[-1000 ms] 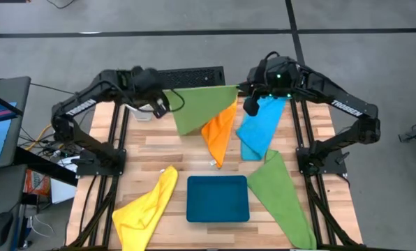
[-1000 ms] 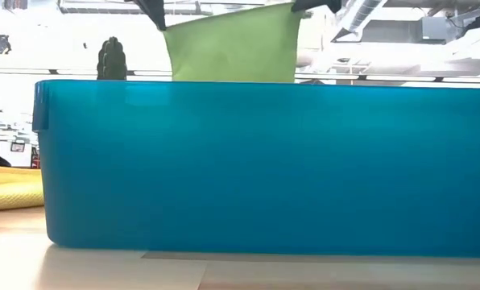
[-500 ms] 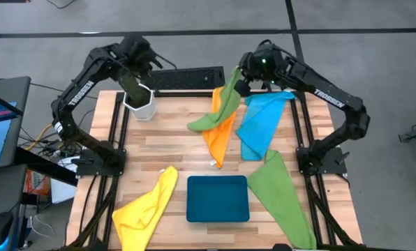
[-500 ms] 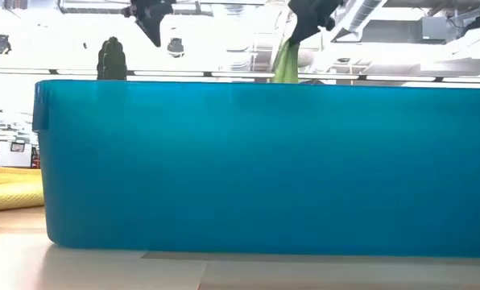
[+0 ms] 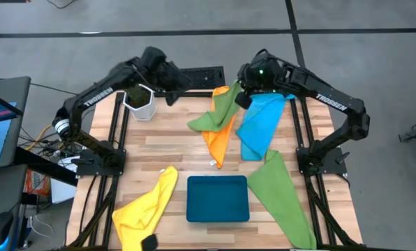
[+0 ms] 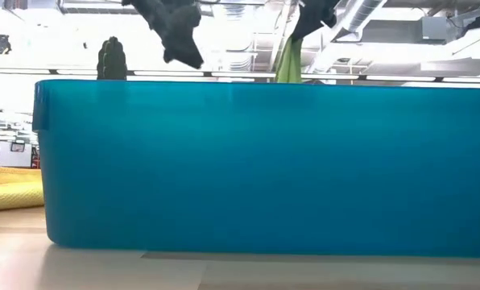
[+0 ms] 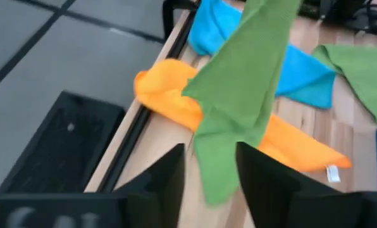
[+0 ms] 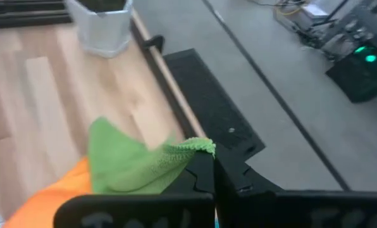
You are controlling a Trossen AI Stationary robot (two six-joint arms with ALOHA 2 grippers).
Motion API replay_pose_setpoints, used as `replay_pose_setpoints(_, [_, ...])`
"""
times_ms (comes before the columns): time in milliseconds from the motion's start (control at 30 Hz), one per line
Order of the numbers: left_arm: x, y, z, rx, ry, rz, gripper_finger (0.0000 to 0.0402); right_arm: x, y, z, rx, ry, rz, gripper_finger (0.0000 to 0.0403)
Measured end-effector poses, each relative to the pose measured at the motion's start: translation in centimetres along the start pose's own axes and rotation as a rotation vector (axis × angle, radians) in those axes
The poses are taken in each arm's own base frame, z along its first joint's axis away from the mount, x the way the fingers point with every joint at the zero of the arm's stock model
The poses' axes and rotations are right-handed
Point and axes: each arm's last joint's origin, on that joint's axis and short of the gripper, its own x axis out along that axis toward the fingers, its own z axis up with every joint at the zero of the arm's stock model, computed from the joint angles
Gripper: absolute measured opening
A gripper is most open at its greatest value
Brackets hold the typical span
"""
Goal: Fold microfiber towels
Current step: Fold the top green microfiber towel
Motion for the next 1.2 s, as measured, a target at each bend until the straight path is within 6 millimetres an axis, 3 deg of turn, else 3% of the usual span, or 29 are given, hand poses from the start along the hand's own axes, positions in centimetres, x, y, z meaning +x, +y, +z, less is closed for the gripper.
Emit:
replay_pose_setpoints(133, [2.7,0.3,-1.3,0.018,-0.098,-0.028,0.0183,-0.1,0.9,0.1,0.0,0.003,0.025,0.0012])
replay_pose_setpoints(333, [4.8,0.4,-1.9,0.084,-0.233,-0.105,0.0193,-0.4,2.2,0.4,-0.004,-0.013,0.058,0.0014])
replay_pose_setpoints(600, [9.8,0.8,-1.9,0.137,-0.186,-0.277,0.0194,-1.0,4.1,0.7,0.0,-0.03,0.114,0.0015])
replay_pose_setpoints(833, [12.6,1.5,-1.7,0.18,-0.172,-0.359,0.0194,-1.4,5.1,0.8,0.0,-0.039,0.141,0.0013])
replay_pose_setpoints(1033, [12.9,1.3,-2.5,0.136,-0.121,-0.464,0.0194,-1.4,5.2,0.8,0.022,-0.037,0.141,0.0018])
replay_pose_setpoints(1200, [11.0,2.6,-3.4,0.037,-0.072,-0.52,0.0194,-1.3,5.1,0.8,0.023,-0.036,0.139,0.0014])
